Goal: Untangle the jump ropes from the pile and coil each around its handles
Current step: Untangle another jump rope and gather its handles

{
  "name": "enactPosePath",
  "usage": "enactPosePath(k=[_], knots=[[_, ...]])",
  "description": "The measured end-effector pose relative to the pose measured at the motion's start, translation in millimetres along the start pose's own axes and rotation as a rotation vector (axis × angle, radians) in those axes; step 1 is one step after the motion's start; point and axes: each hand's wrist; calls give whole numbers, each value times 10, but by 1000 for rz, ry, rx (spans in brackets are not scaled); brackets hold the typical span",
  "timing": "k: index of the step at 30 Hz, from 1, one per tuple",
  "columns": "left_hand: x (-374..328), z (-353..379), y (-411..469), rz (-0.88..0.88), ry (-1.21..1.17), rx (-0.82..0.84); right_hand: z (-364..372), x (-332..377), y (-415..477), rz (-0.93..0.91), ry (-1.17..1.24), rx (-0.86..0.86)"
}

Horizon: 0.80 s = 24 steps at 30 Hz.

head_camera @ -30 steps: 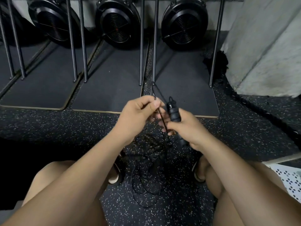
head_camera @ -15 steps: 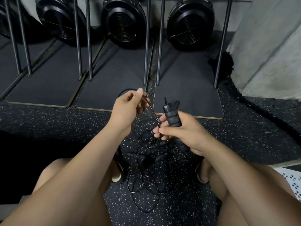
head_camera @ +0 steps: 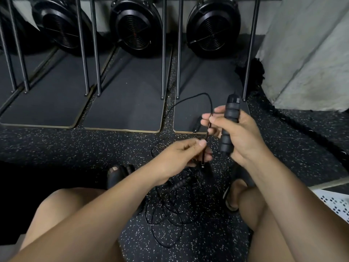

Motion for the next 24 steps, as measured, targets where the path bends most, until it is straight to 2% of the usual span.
enactPosePath(k=[5, 9, 13, 18, 24], knots=[[36, 3, -5, 127, 21, -42, -63, -64, 76, 45, -67, -46], [-39, -103, -44, 197, -21, -95, -72, -188, 118, 165, -189, -50], [-158, -319, -68, 246, -191, -209, 5, -303, 51, 279, -237, 68], [-217, -584, -77, 253, -416, -338, 163, -429, -41, 325, -197, 252], [-212, -709, -70, 242, -499, -428, 363, -575, -181, 375, -270, 328]])
Point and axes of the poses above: each hand's wrist, its own y-axis towards the middle knuckle, its own z-axis out of the palm, x = y × z, and after that the axes turned 2 degrees about y, right-handed
